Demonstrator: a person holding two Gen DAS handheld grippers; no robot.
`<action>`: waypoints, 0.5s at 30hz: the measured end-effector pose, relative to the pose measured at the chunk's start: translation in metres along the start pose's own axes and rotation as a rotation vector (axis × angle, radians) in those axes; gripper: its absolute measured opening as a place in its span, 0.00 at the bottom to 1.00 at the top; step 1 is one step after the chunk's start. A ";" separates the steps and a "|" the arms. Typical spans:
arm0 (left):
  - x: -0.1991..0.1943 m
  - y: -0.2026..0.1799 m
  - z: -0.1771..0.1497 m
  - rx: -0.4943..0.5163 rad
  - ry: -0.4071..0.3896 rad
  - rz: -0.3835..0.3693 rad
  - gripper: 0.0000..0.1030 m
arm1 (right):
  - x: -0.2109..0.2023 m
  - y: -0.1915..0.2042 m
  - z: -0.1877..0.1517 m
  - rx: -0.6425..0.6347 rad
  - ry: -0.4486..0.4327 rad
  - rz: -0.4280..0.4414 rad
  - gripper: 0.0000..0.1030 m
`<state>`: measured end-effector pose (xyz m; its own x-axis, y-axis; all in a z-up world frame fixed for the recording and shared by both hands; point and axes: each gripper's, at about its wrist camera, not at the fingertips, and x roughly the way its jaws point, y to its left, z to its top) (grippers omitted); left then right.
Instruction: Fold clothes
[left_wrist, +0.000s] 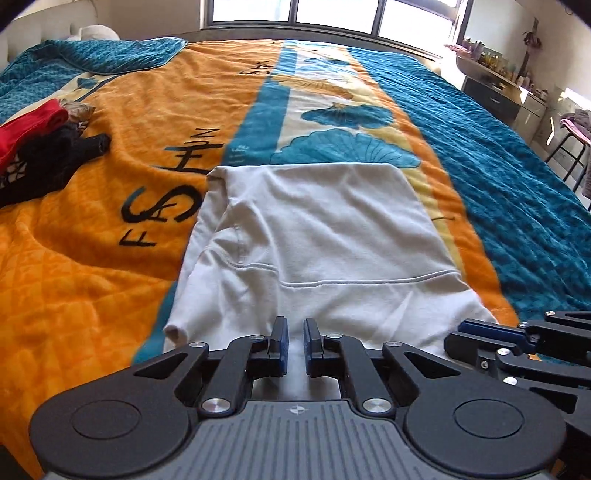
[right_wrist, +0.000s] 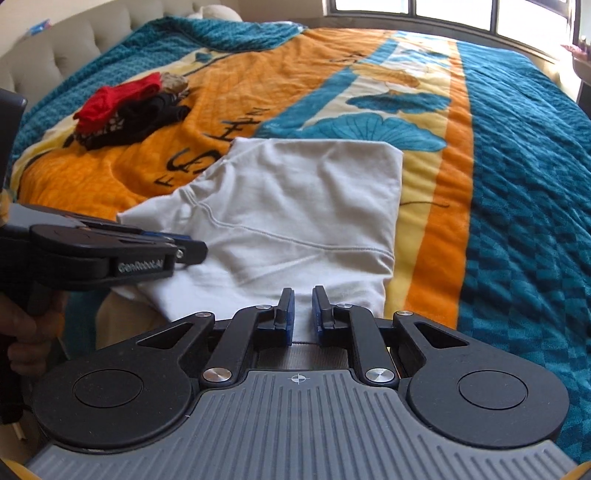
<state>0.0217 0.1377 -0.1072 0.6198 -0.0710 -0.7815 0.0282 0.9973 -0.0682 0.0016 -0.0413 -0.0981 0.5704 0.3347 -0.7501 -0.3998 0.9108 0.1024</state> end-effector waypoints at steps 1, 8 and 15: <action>-0.001 0.005 -0.002 -0.012 0.005 0.014 0.07 | 0.002 -0.002 -0.003 -0.004 0.018 -0.001 0.15; -0.034 0.020 -0.004 -0.006 0.019 0.076 0.07 | -0.022 -0.035 -0.016 0.065 0.041 -0.001 0.17; -0.056 0.016 0.020 -0.024 -0.035 0.020 0.08 | -0.045 -0.079 0.004 0.274 -0.045 0.026 0.36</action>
<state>0.0034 0.1581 -0.0519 0.6472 -0.0498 -0.7607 -0.0033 0.9977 -0.0681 0.0106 -0.1276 -0.0702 0.5959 0.3636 -0.7160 -0.2094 0.9311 0.2986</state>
